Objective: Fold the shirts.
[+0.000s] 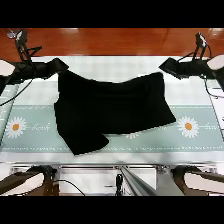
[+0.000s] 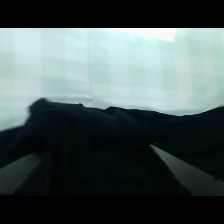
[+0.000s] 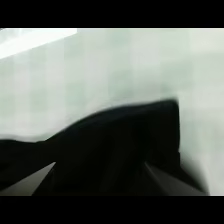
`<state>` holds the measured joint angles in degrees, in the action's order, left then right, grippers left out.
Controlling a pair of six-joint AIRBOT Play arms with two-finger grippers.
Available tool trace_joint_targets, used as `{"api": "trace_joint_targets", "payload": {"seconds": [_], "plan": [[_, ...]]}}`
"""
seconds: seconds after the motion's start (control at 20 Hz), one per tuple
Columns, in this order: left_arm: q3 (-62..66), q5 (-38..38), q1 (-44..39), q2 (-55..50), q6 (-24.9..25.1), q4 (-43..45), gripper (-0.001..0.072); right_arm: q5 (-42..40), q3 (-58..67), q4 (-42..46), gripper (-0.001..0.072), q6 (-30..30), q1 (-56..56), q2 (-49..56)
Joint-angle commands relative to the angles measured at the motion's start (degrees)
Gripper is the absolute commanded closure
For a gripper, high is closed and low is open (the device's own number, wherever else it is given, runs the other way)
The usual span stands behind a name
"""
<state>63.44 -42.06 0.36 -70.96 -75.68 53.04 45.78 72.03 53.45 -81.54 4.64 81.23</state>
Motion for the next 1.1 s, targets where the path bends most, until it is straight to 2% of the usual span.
{"api": "trace_joint_targets", "payload": {"seconds": [0.0, 0.2, 0.3, 0.35, 0.45, 0.6, 0.65, 0.75, 0.95, 1.05], "plan": [[1.4, -5.5, 1.4, -1.6, -0.3, 0.0, 0.0004, 10.4, 9.7, -2.7, 0.0093, 0.9, 4.1, 6.9], [2.7, -27.3, 14.5, -1.5, 1.3, 2.6, 0.0004, 33.1, 12.8, 8.4, 0.0093, 5.2, 15.6, 2.9], [-0.9, -35.5, 20.3, -0.5, 1.4, 7.7, 0.0003, 35.2, 6.4, 10.7, 0.0094, 6.2, 21.5, -1.9], [-4.7, -37.3, 23.3, 0.3, -0.3, 10.8, 0.0004, 32.5, 0.5, 9.1, 0.0094, 6.2, 24.0, -5.3], [-14.9, -36.5, 29.5, 2.8, -2.8, 9.3, 0.0003, 24.6, -14.9, 3.2, 0.0094, 7.4, 27.6, -13.2], [-29.2, -34.8, 36.0, 6.2, 4.4, 1.2, 0.0004, 19.5, -34.0, -4.2, 0.0094, 14.7, 27.9, -22.9], [-32.6, -34.4, 37.5, 6.3, 4.5, 0.9, 0.0004, 18.8, -38.2, -5.0, 0.0094, 15.6, 27.9, -24.9], [-36.9, -32.7, 38.6, 6.3, 5.8, -1.9, 0.0004, 16.1, -43.1, -8.5, 0.0094, 16.0, 27.9, -27.9], [-42.3, -27.2, 36.3, 6.3, 9.8, -8.3, 0.0004, 18.2, -43.8, -10.2, 0.0094, 16.7, 27.9, -28.2], [-43.9, -25.8, 34.4, 6.3, 13.8, -12.6, 0.0004, 18.6, -43.8, -10.1, 0.0094, 16.8, 27.9, -28.2]]}}
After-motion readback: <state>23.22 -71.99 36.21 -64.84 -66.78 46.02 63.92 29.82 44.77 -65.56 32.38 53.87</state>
